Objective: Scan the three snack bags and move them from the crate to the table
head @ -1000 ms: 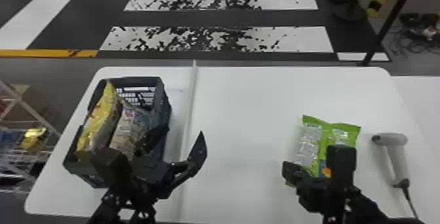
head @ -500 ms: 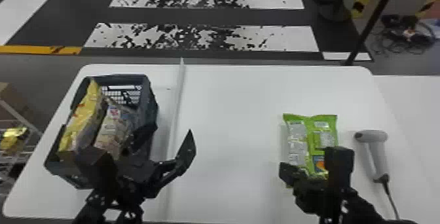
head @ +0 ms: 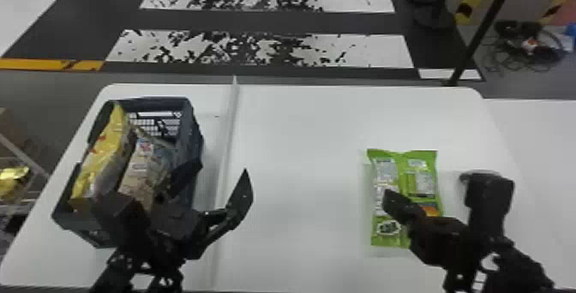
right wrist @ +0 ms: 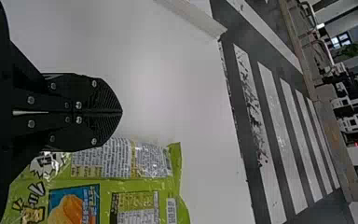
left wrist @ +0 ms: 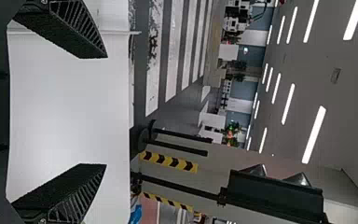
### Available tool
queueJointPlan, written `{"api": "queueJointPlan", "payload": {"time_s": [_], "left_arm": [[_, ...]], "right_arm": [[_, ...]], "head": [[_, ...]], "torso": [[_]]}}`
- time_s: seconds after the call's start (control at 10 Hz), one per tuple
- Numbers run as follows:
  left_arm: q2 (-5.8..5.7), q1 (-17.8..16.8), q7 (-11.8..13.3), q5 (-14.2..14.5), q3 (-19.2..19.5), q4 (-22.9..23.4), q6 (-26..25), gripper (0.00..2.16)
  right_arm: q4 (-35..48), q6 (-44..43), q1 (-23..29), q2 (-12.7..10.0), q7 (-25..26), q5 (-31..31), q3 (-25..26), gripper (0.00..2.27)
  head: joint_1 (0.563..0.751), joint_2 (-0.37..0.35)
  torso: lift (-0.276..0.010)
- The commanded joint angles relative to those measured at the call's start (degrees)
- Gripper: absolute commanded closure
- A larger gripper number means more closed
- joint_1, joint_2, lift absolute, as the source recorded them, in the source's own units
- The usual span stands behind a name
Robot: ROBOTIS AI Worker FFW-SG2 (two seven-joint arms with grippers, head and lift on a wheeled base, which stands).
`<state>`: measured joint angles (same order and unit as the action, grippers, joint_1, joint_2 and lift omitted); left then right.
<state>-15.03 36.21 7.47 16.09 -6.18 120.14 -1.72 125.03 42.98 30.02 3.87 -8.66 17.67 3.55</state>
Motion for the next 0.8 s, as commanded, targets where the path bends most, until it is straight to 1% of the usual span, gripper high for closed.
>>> {"api": "queueJointPlan", "payload": {"time_s": [0.0,0.1,0.2,0.3,0.4,0.5,0.6,0.7], "left_arm": [[0.00,-0.1,0.0,0.0,0.0,0.0,0.0,0.03],[0.00,-0.1,0.0,0.1,0.1,0.0,0.0,0.03],[0.00,-0.2,0.1,0.2,0.2,-0.1,0.0,0.03],[-0.09,-0.4,0.1,0.1,0.2,-0.3,0.0,0.03],[0.00,-0.7,0.0,0.1,0.2,-0.5,0.0,0.03],[0.00,-0.8,-0.1,0.1,0.1,-0.5,0.0,0.03],[0.00,-0.7,-0.1,0.2,0.2,-0.5,0.0,0.03],[-0.09,-0.6,-0.1,0.2,0.2,-0.5,0.0,0.03]], "right_arm": [[0.7,0.1,0.2,0.0,-0.3,1.6,5.4,2.19],[0.7,-0.5,0.1,0.1,-0.4,1.6,9.4,1.78],[0.1,-2.1,0.0,0.5,-0.7,1.6,12.9,0.34],[-1.0,-2.6,0.0,2.4,-0.7,1.3,15.3,0.00],[-2.2,-4.7,0.1,2.6,-2.1,0.0,16.8,0.02],[-4.0,-8.0,0.2,3.0,-2.9,-1.1,17.8,0.05],[-7.1,-11.4,0.0,4.1,-2.9,-2.8,17.5,0.05],[-9.8,-11.6,-1.0,5.3,-2.9,-3.3,17.1,0.05]], "head": [[0.695,-0.022],[0.695,-0.063],[0.695,-0.116],[0.695,-0.180],[0.695,-0.205],[0.695,-0.250],[0.695,-0.278],[0.695,-0.306]], "torso": [[-0.062],[-0.062],[-0.062],[-0.062],[-0.062],[-0.062],[-0.062],[-0.062]]}}
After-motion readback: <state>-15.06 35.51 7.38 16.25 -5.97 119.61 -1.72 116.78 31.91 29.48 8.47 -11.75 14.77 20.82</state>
